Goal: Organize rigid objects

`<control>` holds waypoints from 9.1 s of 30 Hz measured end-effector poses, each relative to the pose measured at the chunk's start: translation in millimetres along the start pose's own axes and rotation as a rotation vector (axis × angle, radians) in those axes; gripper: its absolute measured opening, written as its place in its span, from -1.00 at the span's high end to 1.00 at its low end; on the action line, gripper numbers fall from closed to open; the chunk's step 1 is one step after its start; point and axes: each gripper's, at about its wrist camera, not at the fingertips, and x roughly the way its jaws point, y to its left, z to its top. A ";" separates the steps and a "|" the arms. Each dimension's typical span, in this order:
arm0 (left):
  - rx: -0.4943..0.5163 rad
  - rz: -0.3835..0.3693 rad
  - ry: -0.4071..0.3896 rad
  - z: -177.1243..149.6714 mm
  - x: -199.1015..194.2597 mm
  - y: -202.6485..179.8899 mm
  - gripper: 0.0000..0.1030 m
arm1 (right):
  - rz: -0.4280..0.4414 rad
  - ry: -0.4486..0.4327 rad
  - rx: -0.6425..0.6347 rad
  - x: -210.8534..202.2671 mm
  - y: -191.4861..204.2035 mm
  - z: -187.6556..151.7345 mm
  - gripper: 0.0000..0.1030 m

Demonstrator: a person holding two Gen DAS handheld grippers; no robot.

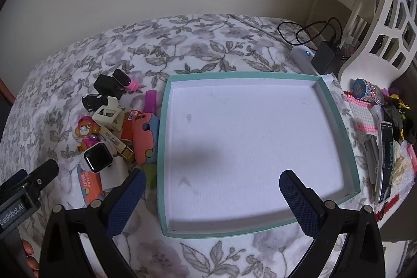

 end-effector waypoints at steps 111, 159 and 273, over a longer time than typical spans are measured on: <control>-0.344 0.009 0.333 3.7 95.0 59.6 -0.99 | 0.249 0.037 -0.321 43.5 110.2 11.7 -0.20; 0.199 -0.213 0.131 14.9 18.0 -172.3 0.11 | -0.031 0.065 0.211 47.2 -77.2 53.1 -0.20; -0.217 0.005 0.224 65.5 56.8 5.8 -0.88 | 0.332 0.162 -0.232 64.0 112.0 12.4 -0.64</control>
